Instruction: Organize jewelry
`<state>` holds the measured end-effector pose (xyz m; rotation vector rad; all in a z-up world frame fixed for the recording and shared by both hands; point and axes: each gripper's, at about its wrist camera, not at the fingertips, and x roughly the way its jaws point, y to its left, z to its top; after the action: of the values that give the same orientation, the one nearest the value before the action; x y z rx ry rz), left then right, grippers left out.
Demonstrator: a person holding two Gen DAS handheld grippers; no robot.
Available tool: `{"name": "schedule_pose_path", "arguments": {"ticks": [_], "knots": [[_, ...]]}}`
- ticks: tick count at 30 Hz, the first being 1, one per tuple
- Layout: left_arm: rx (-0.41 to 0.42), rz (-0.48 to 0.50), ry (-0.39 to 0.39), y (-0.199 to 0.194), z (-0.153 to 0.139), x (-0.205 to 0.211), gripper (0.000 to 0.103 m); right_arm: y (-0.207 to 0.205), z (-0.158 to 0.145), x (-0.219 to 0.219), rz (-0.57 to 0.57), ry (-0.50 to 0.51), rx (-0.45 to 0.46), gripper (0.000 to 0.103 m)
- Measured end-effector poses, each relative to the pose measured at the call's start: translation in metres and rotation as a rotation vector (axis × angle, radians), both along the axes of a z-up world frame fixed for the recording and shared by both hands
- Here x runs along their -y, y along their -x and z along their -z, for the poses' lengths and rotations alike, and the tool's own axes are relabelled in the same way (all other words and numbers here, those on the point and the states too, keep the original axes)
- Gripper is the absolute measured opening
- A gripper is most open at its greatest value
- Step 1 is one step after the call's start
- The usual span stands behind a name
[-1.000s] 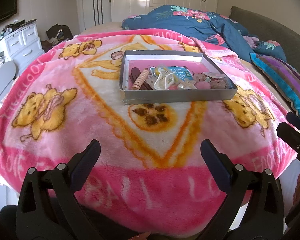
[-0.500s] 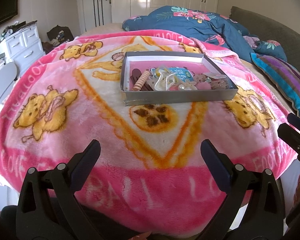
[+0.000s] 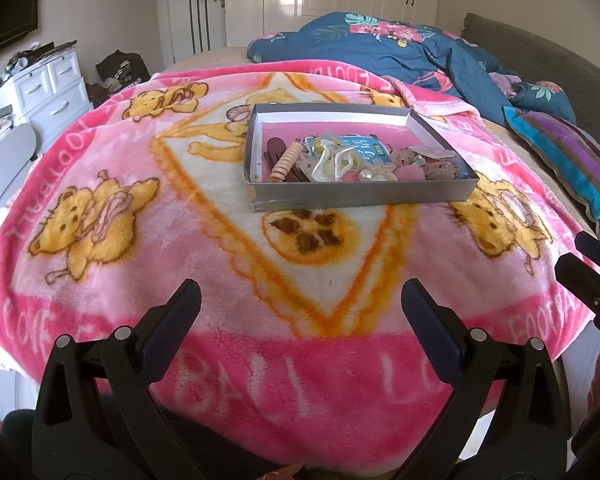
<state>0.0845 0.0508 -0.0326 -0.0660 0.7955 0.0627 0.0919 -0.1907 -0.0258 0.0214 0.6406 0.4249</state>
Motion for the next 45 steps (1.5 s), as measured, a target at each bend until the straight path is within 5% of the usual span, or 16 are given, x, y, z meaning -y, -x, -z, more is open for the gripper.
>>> {"name": "schedule_pose_path", "arguments": {"ticks": [37,45], "knots": [[-0.016,0.009,0.020,-0.001,0.001,-0.012,0.094,-0.001,0.002,-0.001,0.001,0.002,0.000,0.099],[-0.071,-0.062,0.028,-0.017,0.009,-0.025,0.094,-0.008,0.003,0.008,0.031,-0.005,0.006,0.099]]}}
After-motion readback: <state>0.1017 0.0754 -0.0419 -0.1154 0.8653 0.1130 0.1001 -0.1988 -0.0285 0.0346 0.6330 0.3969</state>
